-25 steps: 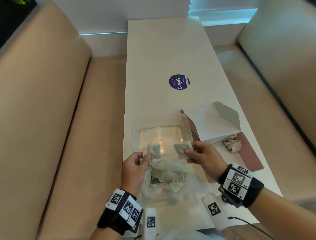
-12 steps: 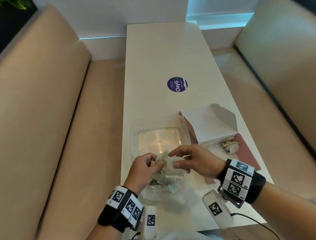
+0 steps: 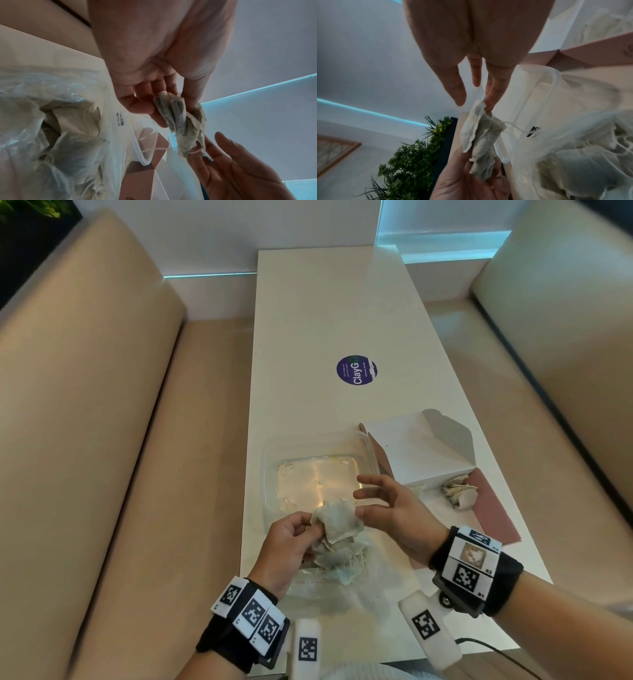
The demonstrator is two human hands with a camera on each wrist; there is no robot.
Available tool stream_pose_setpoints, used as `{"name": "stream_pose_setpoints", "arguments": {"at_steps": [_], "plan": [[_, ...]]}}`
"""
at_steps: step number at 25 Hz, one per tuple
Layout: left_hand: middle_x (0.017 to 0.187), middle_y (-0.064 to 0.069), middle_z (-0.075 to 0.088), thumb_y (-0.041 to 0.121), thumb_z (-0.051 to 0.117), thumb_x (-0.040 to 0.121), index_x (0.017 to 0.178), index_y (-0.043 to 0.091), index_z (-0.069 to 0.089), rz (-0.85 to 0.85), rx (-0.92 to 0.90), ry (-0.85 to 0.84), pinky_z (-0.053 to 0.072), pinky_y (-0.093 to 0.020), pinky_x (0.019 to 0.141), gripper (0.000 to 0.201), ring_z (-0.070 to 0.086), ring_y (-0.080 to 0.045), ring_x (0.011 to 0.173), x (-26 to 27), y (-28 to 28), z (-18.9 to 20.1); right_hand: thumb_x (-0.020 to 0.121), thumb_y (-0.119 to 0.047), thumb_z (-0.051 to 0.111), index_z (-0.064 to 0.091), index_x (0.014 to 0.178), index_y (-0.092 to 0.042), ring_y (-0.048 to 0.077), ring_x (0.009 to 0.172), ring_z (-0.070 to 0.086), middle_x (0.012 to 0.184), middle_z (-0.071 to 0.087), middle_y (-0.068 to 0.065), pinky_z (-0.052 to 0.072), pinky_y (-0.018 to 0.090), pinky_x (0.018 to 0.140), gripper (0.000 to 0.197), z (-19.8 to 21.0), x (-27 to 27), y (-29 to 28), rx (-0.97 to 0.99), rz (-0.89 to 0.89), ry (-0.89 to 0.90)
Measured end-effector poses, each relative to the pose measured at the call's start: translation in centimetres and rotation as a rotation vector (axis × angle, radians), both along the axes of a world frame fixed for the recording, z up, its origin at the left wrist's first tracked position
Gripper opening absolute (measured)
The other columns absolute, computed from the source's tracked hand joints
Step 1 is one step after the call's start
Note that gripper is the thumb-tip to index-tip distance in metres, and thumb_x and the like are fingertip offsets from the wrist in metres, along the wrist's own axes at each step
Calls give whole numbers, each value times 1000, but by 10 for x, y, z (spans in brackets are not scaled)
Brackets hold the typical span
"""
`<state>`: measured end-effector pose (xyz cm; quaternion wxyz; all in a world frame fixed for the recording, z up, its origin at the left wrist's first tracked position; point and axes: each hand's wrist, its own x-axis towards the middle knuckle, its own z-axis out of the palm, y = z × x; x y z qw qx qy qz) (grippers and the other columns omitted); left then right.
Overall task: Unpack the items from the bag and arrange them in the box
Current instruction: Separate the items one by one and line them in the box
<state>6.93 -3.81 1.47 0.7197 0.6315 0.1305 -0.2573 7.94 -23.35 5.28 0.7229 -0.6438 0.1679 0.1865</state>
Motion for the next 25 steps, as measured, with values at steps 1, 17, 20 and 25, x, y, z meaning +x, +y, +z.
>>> {"name": "stream_pose_setpoints", "arguments": {"at_steps": [1,17,20,25], "plan": [[70,-5,66,12,61,90,85,9,68,6,-1,-7,51,-28,55,9,61,-15,61,-1,0,0,78,6,66,54,118,-12,21,84,61,104,57,12,55,31,77,46,-2,0,0,18,-55,36],[50,18,52,17,70,85,77,18,68,-80,370,-310,39,-17,58,8,43,0,51,11,20,0,89,-27,60,67,94,-25,5,80,56,95,61,-10,47,19,76,9,37,-8,-19,-944,896,-524],[51,21,52,20,71,84,78,20,68,-186,431,-370,35,-13,54,7,42,0,50,12,18,3,92,-29,54,65,100,-24,6,81,55,97,64,-7,43,17,75,14,40,-6,-11,-978,1022,-580],[70,6,68,25,70,84,80,24,69,-283,391,-404,53,-31,66,4,63,-14,68,8,10,13,90,-27,58,60,112,-17,5,72,56,78,62,-12,49,24,75,24,20,1,4,-877,641,-465]]}}
